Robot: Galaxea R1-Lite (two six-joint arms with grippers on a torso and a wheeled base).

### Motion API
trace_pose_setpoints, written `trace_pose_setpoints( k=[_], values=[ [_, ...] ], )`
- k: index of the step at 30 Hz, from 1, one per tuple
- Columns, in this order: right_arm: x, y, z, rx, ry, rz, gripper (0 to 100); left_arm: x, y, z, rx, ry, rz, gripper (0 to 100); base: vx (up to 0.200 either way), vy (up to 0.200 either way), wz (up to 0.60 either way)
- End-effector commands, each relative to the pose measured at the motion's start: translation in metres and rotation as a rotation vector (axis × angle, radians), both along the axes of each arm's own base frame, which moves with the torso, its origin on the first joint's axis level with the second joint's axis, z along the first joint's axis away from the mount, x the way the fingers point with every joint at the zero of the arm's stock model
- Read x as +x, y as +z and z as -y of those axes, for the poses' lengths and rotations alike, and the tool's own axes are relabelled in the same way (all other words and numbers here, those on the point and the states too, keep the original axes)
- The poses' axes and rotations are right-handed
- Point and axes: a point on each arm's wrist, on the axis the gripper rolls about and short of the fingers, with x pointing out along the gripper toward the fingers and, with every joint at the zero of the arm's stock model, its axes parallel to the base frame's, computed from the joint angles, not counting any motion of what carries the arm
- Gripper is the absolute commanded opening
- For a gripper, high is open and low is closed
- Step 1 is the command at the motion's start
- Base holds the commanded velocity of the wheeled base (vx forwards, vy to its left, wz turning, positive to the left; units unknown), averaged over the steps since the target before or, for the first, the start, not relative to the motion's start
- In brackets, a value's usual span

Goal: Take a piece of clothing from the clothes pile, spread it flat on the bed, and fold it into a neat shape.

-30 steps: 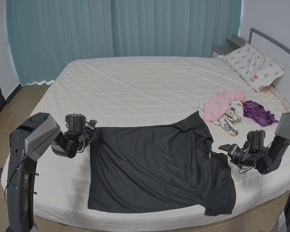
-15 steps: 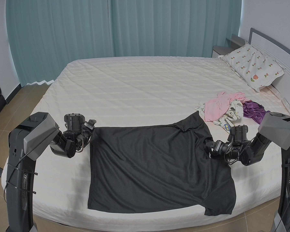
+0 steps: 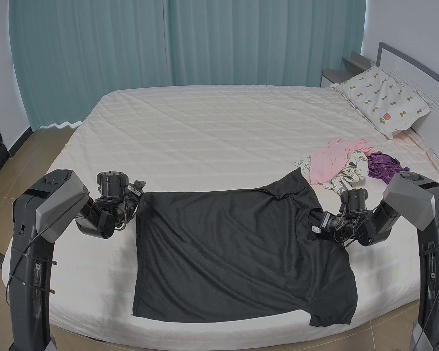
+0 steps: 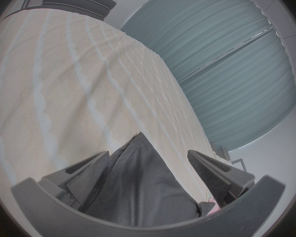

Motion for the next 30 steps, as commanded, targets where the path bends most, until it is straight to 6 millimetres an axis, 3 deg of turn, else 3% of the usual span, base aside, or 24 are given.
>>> trace_pose_setpoints(
  k=[1, 13, 23, 24, 30],
  values=[
    [0.003, 0.0, 0.007, 0.001, -0.019, 0.008, 0, 0.0, 0.0, 0.0, 0.001, 0.0, -0.001, 100, 0.0, 0.0, 0.0],
    [0.026, 0.011, 0.043, -0.061, -0.127, 0.102, 0, 0.0, 0.0, 0.001, 0.001, -0.002, -0.001, 100, 0.0, 0.0, 0.0],
    [0.031, 0.005, 0.046, -0.081, -0.128, 0.098, 0, 0.0, 0.0, 0.001, 0.003, -0.001, -0.001, 100, 0.0, 0.0, 0.0],
    [0.031, 0.004, 0.046, -0.086, -0.131, 0.101, 100, 0.0, 0.0, 0.001, 0.003, -0.001, -0.001, 100, 0.0, 0.0, 0.0],
    [0.033, 0.019, 0.048, -0.094, -0.148, 0.136, 100, -0.001, 0.0, 0.001, 0.002, -0.002, -0.002, 100, 0.0, 0.0, 0.0]
  ],
)
